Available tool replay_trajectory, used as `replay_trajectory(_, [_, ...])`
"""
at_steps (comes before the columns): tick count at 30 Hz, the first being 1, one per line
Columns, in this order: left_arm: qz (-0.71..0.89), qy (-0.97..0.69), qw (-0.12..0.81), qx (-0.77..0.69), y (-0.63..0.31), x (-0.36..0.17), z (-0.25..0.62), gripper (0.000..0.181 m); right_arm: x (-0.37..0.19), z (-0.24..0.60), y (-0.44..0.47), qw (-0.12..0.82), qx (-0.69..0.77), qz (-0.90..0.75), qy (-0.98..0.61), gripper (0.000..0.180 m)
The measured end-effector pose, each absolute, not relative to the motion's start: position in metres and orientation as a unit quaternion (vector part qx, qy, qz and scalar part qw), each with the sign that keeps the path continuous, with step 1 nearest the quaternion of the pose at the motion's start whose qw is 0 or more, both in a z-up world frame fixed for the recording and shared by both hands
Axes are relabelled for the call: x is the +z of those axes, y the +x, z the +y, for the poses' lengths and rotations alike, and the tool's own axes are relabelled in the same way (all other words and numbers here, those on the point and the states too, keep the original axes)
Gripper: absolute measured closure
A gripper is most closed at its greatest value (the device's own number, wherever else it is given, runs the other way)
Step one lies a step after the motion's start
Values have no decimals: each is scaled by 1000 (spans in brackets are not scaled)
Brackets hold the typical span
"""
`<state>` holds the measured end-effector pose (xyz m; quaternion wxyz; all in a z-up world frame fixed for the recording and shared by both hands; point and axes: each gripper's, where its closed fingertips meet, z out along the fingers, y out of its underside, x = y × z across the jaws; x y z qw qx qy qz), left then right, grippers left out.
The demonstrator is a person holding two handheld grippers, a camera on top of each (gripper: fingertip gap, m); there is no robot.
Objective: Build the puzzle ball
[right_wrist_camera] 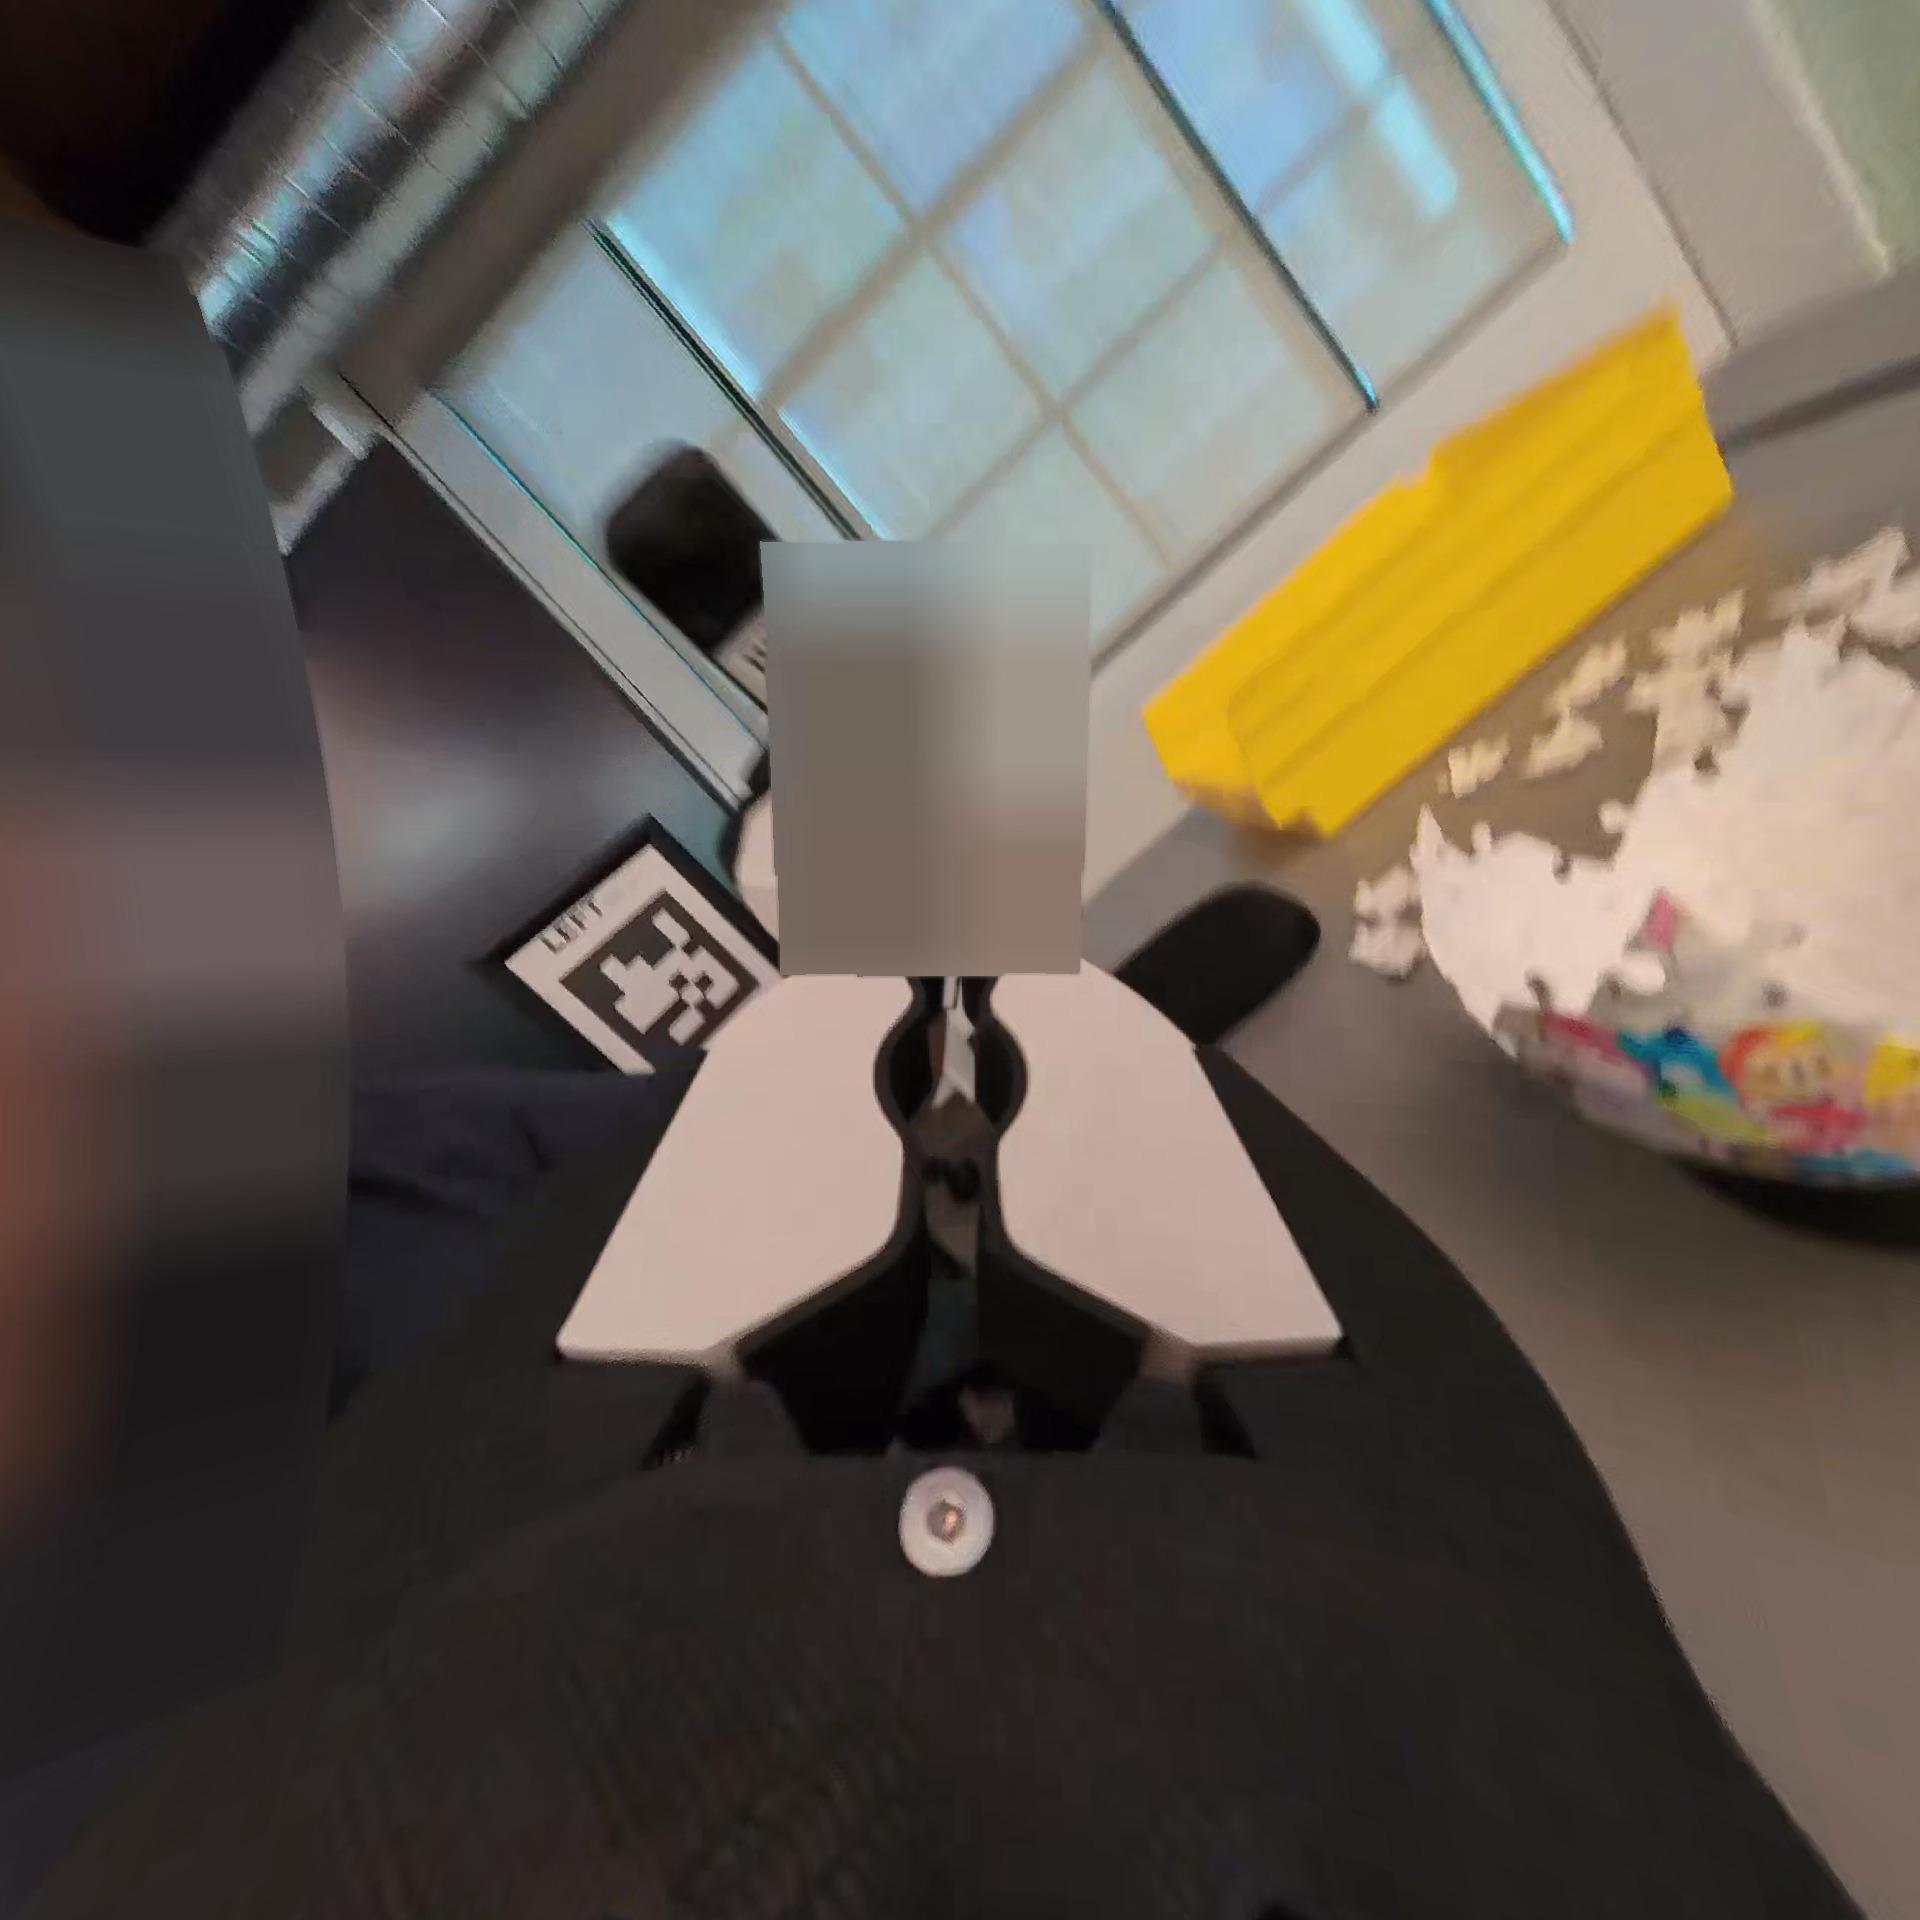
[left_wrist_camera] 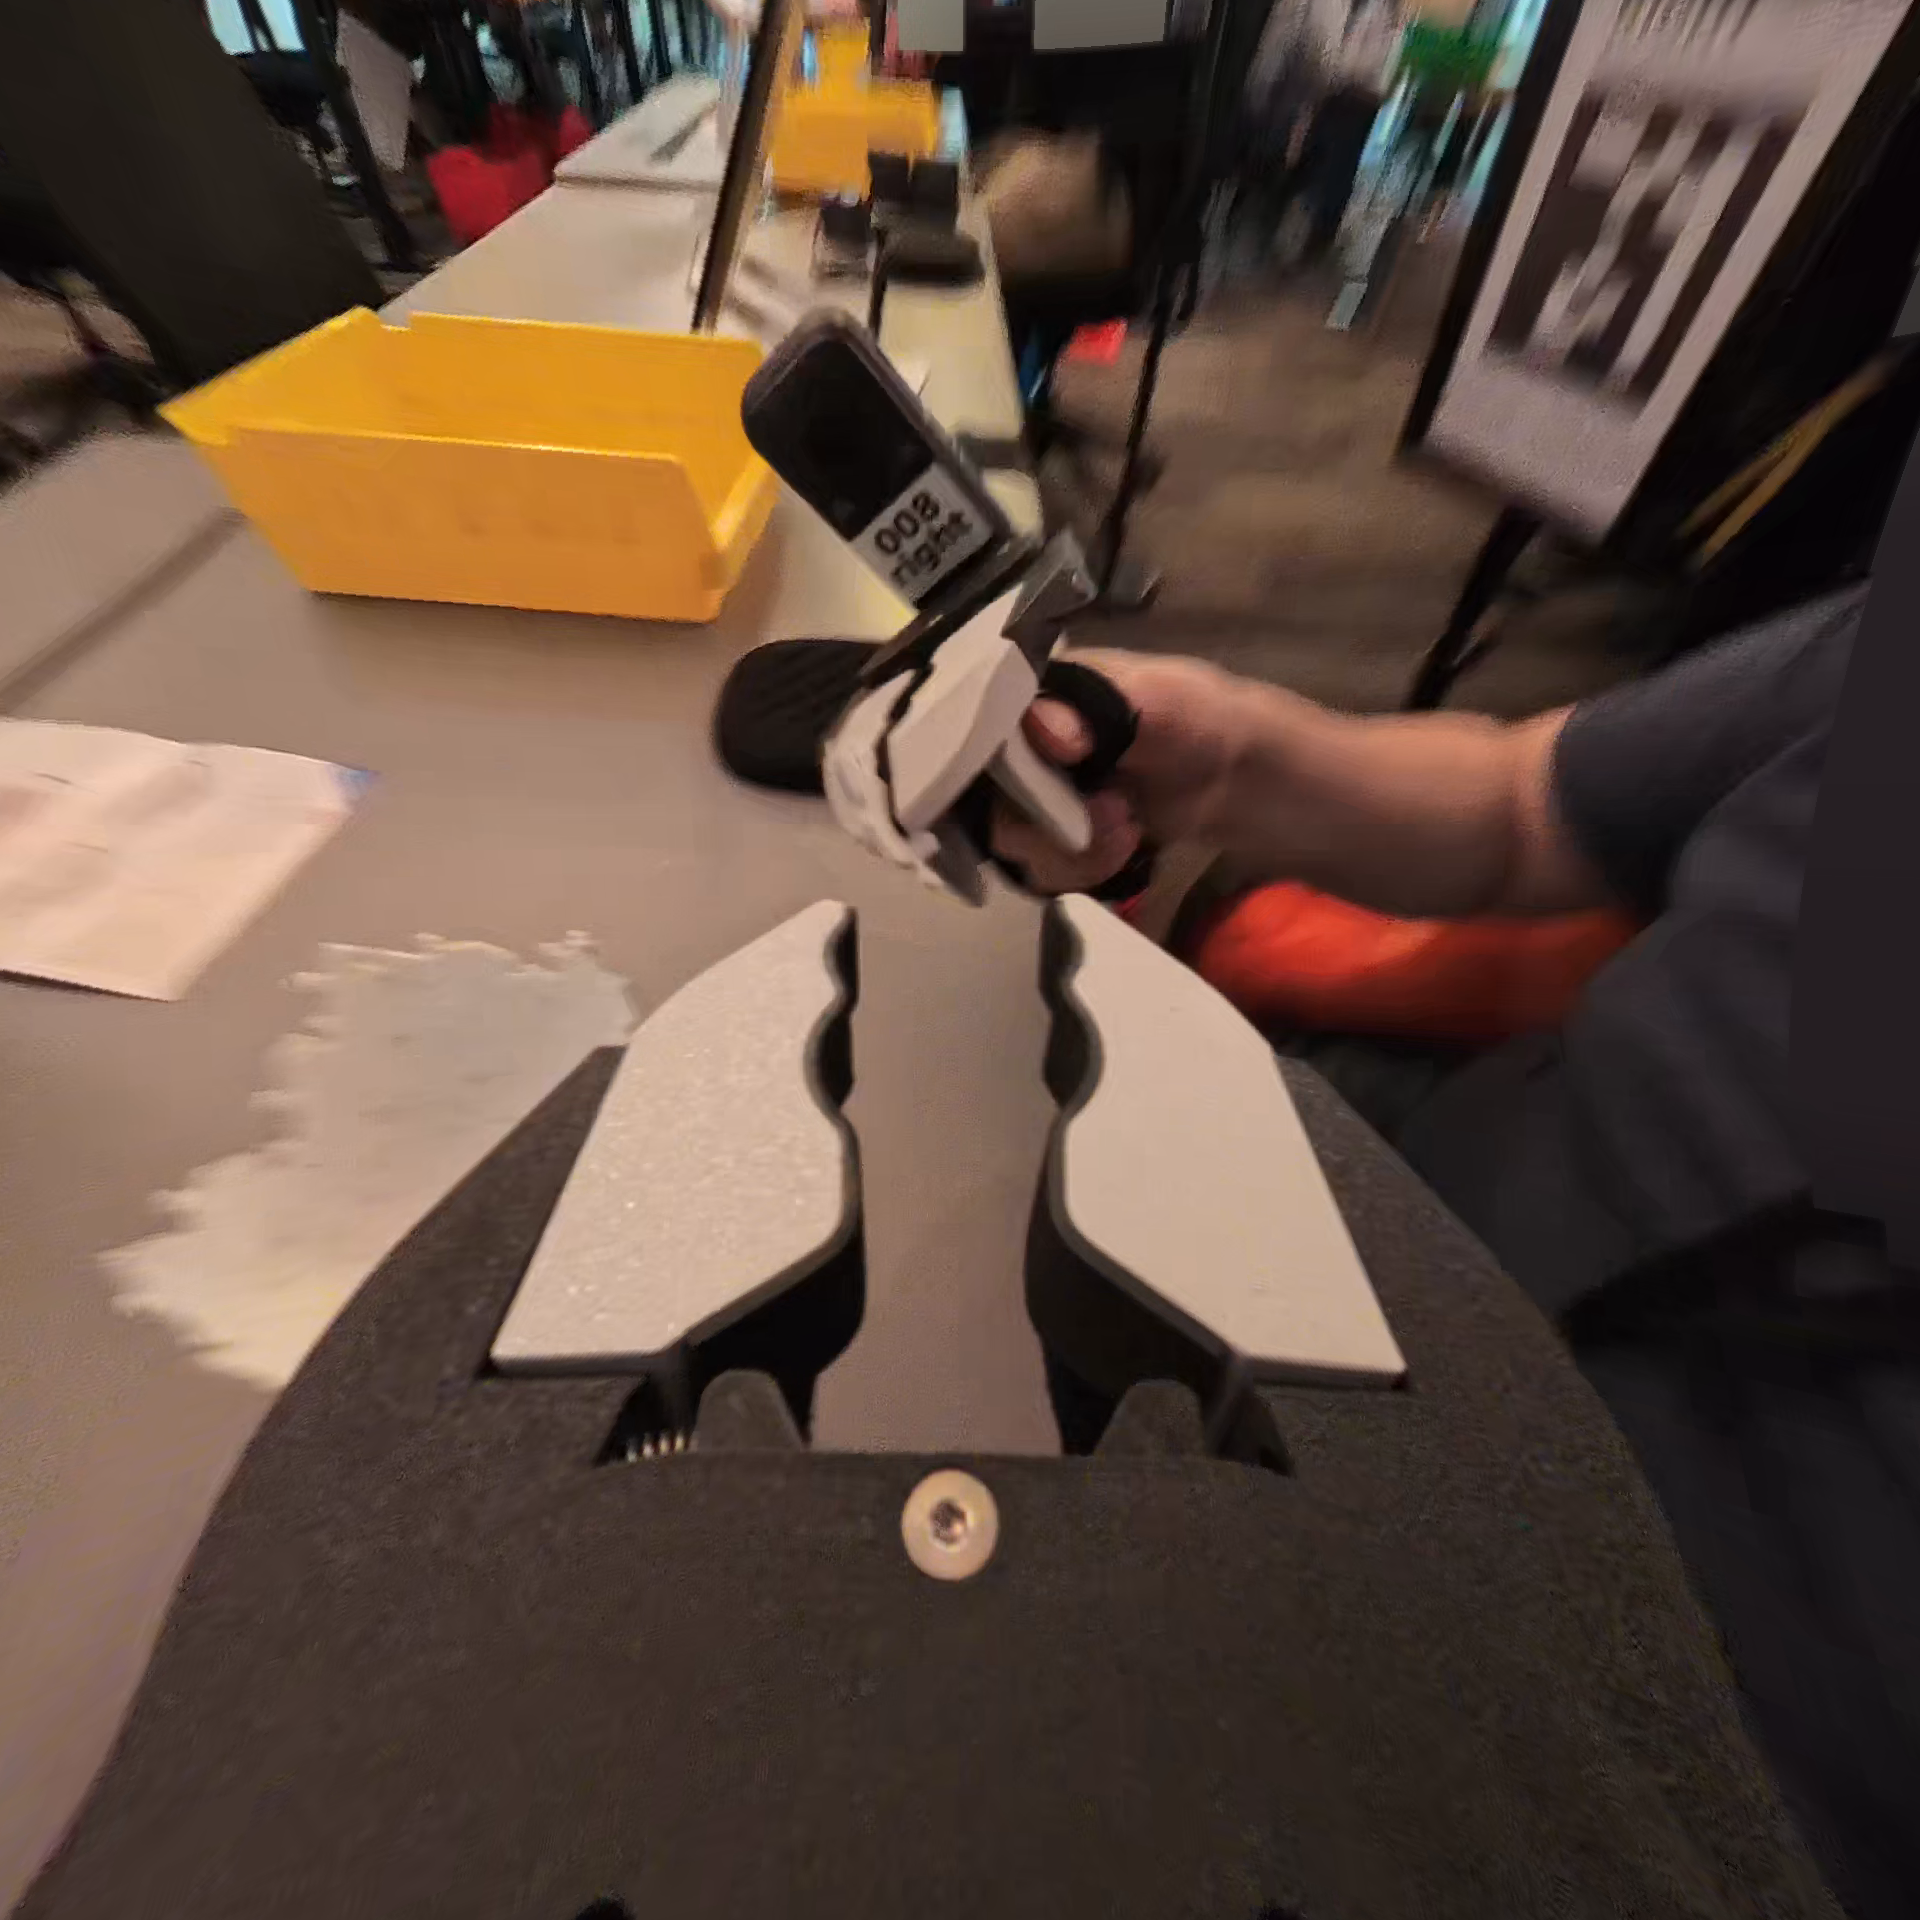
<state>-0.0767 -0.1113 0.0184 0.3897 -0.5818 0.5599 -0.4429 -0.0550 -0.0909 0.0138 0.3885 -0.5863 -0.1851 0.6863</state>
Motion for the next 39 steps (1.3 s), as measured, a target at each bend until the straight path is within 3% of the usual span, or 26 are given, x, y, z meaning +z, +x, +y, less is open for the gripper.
replay_trajectory(5, [451,-608,399,-517,-64,2,-110,154,26,-90,-69,435,695,-184,-542,177])
replay_trajectory(8, [401,-595,441,-539,-73,10,-104,167,23,-93,-75,433,700,-186,-536,176])
replay_trajectory(12, [401,-608,422,-539,-78,-2,-106,170,13,-94,-82,429,696,-190,-544,177])
replay_trajectory(14, [407,-603,411,-549,-80,-7,-110,179,5,-95,-87,429,684,-200,-555,176])
replay_trajectory(25, [438,-633,338,-541,-94,-49,-119,180,-39,-109,-100,389,629,-272,-615,176])
replay_trajectory(33, [446,-654,315,-524,-109,-66,-109,180,-46,-102,-98,376,604,-297,-638,159])
replay_trajectory(39, [451,-661,288,-526,-114,-77,-111,180,-34,-91,-93,402,509,-372,-665,158])
